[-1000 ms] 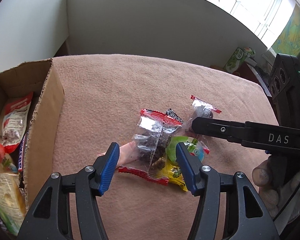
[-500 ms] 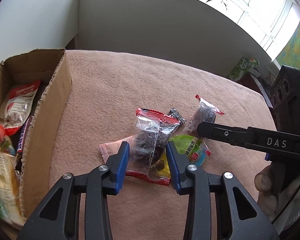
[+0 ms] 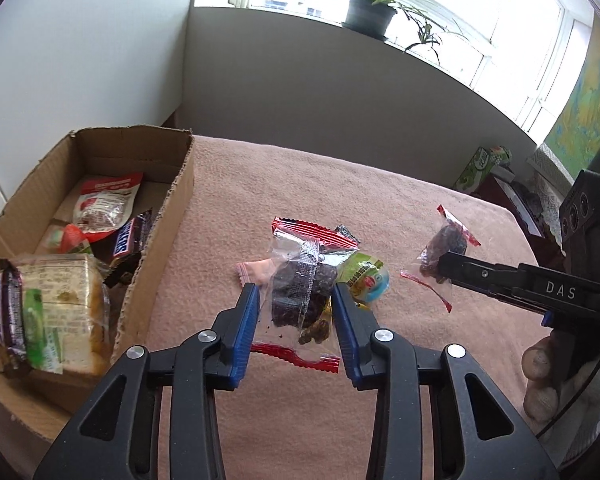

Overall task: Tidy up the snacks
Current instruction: 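Grasp a bag of dried fruit with the left tool while the right tool grasps the other bag, then carry both dried-fruit bags into the box and open both tools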

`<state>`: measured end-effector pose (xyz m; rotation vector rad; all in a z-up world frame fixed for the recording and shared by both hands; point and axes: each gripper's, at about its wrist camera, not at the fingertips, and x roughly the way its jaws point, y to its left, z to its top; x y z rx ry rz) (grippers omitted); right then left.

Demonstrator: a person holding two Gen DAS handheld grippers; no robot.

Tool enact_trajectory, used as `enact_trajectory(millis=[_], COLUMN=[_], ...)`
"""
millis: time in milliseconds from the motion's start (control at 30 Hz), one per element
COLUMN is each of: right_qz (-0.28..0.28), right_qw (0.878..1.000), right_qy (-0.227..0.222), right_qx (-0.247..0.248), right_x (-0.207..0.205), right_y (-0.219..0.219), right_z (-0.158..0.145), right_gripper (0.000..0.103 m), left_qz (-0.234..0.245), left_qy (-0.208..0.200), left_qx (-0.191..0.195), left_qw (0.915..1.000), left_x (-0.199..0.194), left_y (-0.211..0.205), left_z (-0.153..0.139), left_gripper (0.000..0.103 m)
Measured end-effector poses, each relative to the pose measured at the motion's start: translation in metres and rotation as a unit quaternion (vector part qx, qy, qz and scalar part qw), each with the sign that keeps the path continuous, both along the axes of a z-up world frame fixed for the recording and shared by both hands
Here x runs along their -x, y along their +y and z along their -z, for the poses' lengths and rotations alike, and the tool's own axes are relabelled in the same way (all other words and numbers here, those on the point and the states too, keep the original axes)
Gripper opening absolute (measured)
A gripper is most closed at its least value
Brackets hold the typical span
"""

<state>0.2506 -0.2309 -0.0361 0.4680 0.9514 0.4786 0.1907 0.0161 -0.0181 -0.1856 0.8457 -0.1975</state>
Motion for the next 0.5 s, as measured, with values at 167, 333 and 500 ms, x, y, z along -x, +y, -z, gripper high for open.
enact_trajectory(millis=[167,333,500], right_qz=[0.0,-0.01,-0.03], right_qw=[1.0,0.999,0.995], right_qy=[-0.017,-0.05,-0.093], right_qx=[-0.022,-0.016,0.002], right_x=[0.029,0.051,0.063], right_y=[0.011,0.034,0.068], right_z=[-0.009,-0.027,-0.051], right_gripper=[0.033,0.033,0.033], left_qz=[-0.033,-0.052,-0.063], left_qy=[-0.027,-0.049,-0.07], left_qx=[0.022,0.021,0.016], left_qw=[0.9989,0.9972,0.9954], left_x=[0.025,0.044,0.057], left_y=[0.02,0.034,0.05], left_z=[-0.01,-0.019,-0.029], left_gripper=[0.036,0.036,0.036])
